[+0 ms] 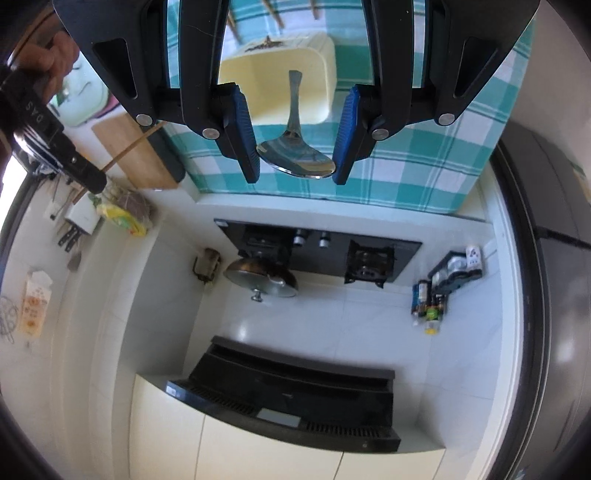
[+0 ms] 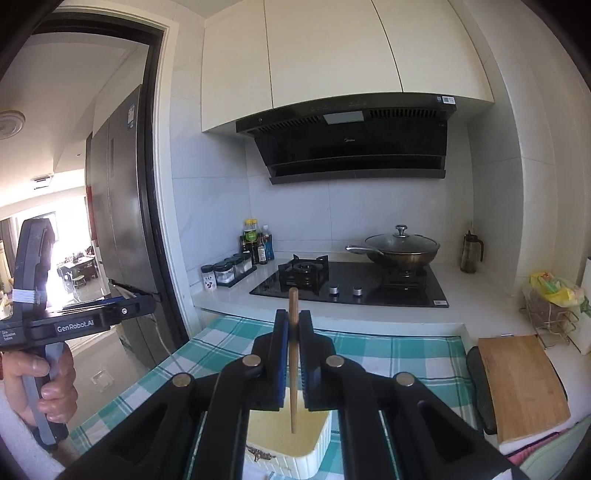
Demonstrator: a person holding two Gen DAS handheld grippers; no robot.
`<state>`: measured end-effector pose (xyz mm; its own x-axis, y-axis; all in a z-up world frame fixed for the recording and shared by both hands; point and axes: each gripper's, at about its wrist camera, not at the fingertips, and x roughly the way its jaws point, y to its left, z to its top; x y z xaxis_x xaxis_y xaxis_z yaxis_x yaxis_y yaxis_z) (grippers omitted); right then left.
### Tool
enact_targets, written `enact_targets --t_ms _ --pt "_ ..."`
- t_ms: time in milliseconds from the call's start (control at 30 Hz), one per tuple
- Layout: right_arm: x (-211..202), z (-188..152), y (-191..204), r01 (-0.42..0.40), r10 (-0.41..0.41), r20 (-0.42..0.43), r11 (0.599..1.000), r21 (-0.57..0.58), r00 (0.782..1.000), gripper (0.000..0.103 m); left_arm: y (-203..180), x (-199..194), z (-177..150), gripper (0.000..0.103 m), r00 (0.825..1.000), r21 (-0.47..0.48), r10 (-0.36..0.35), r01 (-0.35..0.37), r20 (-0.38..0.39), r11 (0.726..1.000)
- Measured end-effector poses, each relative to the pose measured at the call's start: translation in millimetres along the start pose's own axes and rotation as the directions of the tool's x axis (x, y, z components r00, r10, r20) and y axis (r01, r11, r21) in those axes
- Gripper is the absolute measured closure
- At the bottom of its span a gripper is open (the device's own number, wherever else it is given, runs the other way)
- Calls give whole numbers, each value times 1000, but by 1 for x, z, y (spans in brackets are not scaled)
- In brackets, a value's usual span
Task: Organize utensils
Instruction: 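Lift the spoon with left gripper into the cream holder while right gripper drops its chopstick in, then open both grippers and withdraw them back over the remaining utensils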
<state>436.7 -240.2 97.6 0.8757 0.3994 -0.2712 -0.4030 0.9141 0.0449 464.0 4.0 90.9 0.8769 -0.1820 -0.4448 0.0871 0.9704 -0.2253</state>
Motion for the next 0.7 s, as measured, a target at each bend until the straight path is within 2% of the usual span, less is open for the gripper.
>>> enact_targets --t_ms 67,167,233,300,367,433,567,600,633,667,700 --pt "25 -7 1 -10 10 -41 1000 3 999 97 3 32 -6 62 998 -5 20 -20 -52 1000" --pt "70 -23 -1 -23 23 -160 1000 1 987 97 6 77 -24 62 986 18 45 -43 -163 999" --pt "101 -39 -5 -21 25 -275 1000 17 961 97 9 104 -38 62 969 37 62 -54 -239 998" --pt "128 -54 -12 -20 36 -380 999 47 924 97 11 124 -52 62 949 47 62 -50 -310 998" --pt "149 -68 -18 -17 46 -451 998 69 891 97 12 137 -63 62 933 48 61 -47 -355 998" --pt "164 -77 -23 -2 40 -488 997 78 872 97 13 147 -70 62 919 49 69 -54 -388 997" --pt "179 -81 -33 32 26 -488 993 110 872 94 16 161 -74 60 909 49 94 -81 -406 995" --pt "182 -80 -35 37 26 -483 992 120 875 90 17 162 -74 58 909 41 94 -84 -407 996" --pt "184 -80 -38 46 20 -476 991 127 879 83 19 161 -73 56 909 30 86 -81 -407 996" --pt "184 -80 -42 62 11 -465 988 140 885 64 20 158 -72 53 911 21 77 -75 -404 997" --pt "180 -79 -47 75 6 -445 983 165 896 56 21 152 -71 52 914 18 67 -65 -399 998"
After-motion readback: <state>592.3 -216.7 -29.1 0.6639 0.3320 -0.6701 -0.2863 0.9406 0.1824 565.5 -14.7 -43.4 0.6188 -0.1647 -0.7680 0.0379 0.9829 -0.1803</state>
